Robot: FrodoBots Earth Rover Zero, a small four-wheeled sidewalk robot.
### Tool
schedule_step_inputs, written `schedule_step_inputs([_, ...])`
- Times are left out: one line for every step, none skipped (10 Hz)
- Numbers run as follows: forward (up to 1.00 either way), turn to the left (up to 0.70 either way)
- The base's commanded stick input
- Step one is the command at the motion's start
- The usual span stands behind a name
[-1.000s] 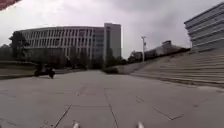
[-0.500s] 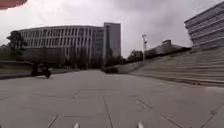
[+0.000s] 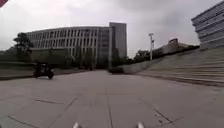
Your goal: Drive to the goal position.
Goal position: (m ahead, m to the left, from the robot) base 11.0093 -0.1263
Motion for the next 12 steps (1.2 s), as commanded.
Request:
schedule_step_inputs([0.78,0.03])
schedule_step_inputs([0.78,0.00])
schedule_step_inputs([0.78,0.00])
schedule_step_inputs([0.78,0.00])
schedule_step_inputs([0.78,0.00])
schedule_step_inputs([0.78,0.00])
schedule_step_inputs([0.78,0.00])
schedule_step_inputs([0.78,0.00])
schedule_step_inputs([0.78,0.00])
schedule_step_inputs([0.78,0.00])
schedule_step_inputs([0.78,0.00])
schedule_step_inputs([0.78,0.00])
